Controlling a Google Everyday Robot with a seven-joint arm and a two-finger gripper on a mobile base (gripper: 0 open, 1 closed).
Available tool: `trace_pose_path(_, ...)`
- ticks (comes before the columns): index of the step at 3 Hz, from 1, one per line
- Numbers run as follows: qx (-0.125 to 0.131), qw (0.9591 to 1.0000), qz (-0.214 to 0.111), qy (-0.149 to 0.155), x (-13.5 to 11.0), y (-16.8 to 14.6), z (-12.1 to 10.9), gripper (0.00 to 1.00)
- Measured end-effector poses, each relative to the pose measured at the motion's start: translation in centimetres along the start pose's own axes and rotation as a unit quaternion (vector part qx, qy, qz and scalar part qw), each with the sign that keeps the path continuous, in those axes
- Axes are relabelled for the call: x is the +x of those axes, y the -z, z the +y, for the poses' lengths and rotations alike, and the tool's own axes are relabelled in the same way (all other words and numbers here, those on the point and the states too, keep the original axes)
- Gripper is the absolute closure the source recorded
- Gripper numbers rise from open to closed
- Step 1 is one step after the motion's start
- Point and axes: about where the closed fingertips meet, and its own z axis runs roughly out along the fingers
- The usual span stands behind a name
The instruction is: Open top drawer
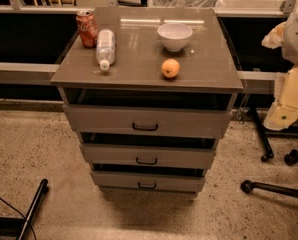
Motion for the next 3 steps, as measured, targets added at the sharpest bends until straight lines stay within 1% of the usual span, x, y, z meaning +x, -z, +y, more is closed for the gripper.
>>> trace_pose_path(1, 0.0, 1.0, 0.0, 0.0, 0.0, 0.0, 0.0, 0.0)
trace_pose_path(2, -0.011, 0.9999, -0.013, 0.001, -0.1, -2.1, 0.1, 0.0)
trace_pose_path(3, -0.035, 0.9984, -0.043, 0.008, -0.6, -8.1, 2.0, 0.0)
